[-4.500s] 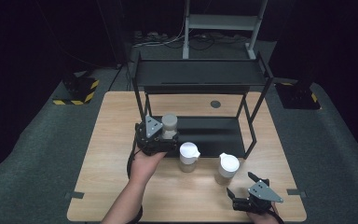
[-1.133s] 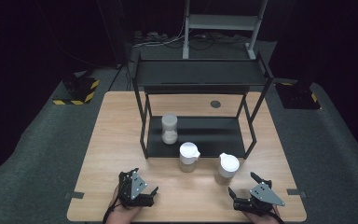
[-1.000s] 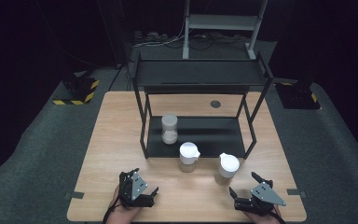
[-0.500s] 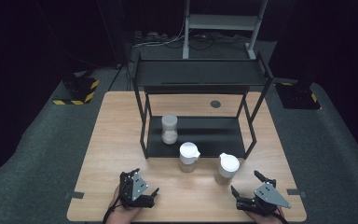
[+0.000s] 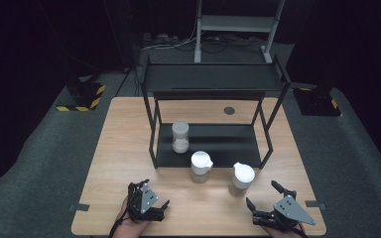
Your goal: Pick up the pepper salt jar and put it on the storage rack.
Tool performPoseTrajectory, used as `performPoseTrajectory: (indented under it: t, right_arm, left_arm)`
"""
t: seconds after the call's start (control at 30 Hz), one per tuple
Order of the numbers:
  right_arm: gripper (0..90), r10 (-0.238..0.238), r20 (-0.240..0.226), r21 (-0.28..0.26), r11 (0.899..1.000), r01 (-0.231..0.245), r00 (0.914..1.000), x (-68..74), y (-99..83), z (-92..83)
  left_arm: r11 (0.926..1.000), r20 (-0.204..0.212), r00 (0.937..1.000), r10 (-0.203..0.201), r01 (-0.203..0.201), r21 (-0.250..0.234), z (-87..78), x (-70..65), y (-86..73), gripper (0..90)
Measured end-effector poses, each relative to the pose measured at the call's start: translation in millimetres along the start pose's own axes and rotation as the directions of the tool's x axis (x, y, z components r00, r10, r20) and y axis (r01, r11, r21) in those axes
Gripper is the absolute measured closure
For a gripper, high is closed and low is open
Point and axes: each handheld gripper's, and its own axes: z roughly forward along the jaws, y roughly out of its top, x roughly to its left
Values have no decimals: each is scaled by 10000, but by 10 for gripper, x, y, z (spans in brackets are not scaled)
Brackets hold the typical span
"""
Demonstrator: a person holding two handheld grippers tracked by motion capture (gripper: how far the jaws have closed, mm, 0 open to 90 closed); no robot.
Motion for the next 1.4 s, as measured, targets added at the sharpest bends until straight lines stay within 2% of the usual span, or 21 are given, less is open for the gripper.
performPoseTrajectory:
  t: [0.83, 1.4]
  right_arm:
    - [0, 159, -736, -226, 9996, -176, 9972, 248, 126, 11]
    - [0, 161, -1304, -254, 9995, -196, 9913, 476, 177, 83]
  left_arm:
    - [10000, 70, 10000, -3, 3, -44, -2, 1, -1, 9]
    - [10000, 111, 9999, 53, -52, -52, -3, -2, -1, 9]
